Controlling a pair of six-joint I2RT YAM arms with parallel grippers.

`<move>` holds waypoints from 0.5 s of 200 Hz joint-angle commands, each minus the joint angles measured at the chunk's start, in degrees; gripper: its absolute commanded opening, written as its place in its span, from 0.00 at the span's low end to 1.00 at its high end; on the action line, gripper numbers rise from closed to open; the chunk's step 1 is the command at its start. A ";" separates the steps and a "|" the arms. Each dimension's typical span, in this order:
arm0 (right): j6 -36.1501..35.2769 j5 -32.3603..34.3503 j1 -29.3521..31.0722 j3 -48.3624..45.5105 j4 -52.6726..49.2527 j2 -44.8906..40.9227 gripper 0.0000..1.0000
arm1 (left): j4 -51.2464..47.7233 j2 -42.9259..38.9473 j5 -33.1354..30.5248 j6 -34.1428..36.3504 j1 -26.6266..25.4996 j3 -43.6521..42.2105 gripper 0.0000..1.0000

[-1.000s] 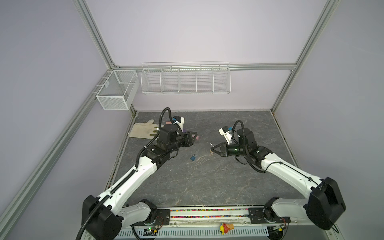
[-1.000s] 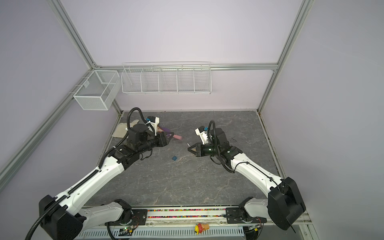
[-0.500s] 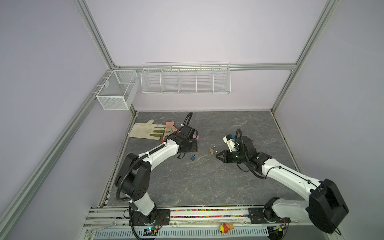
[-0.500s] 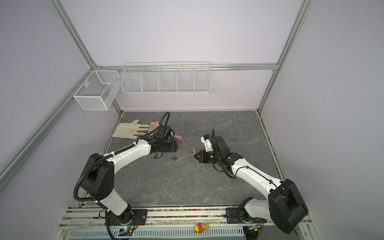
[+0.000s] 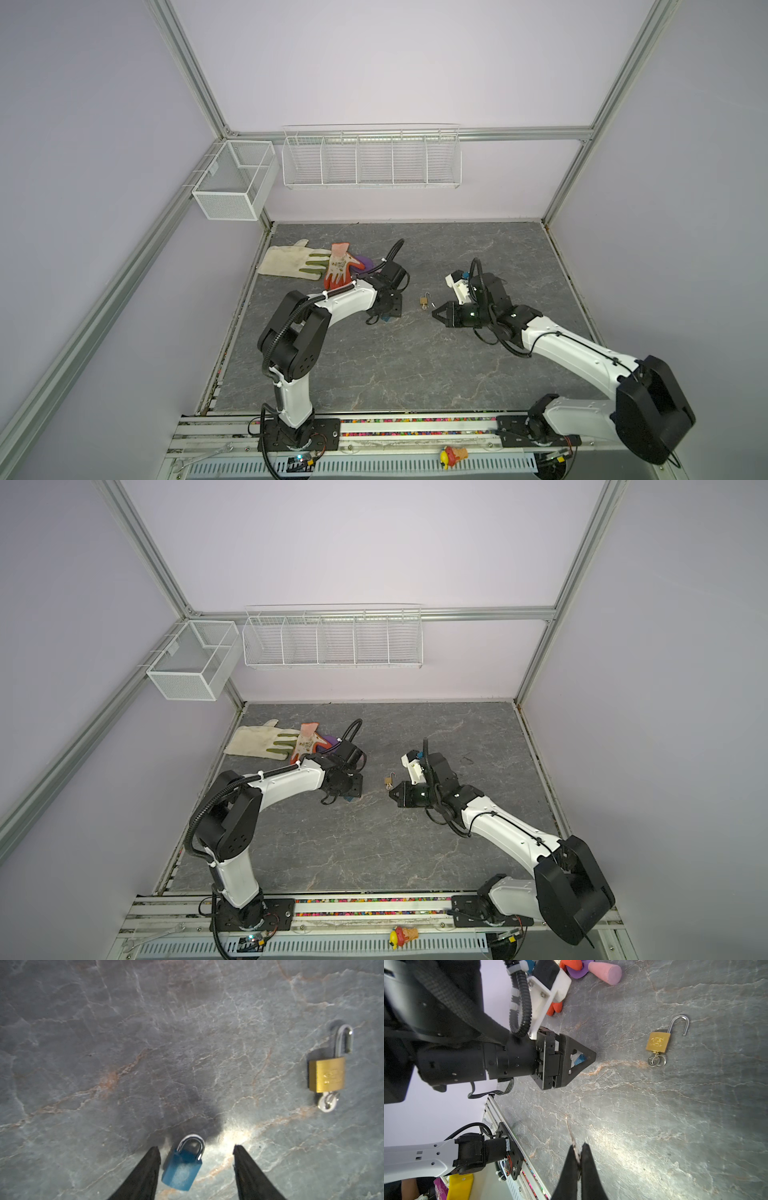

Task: Unlock with the key
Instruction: 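Lower the left gripper over the blue padlock on the table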

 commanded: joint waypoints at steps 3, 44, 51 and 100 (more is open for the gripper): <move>-1.33 0.58 0.38 1.35 -0.99 0.72 0.06 | -0.96 0.77 -2.58 -2.61 -0.88 -1.52 0.57; -1.80 0.58 0.34 2.10 -1.51 1.39 0.06 | -1.68 0.11 -4.99 -5.52 -2.07 -2.96 0.57; -1.89 0.58 0.33 2.22 -1.50 1.43 0.06 | -1.67 0.19 -5.05 -5.79 -2.36 -3.06 0.57; -2.33 0.36 0.32 2.53 -1.56 1.56 0.06 | -2.48 1.23 -6.95 -7.44 -4.92 -1.54 0.54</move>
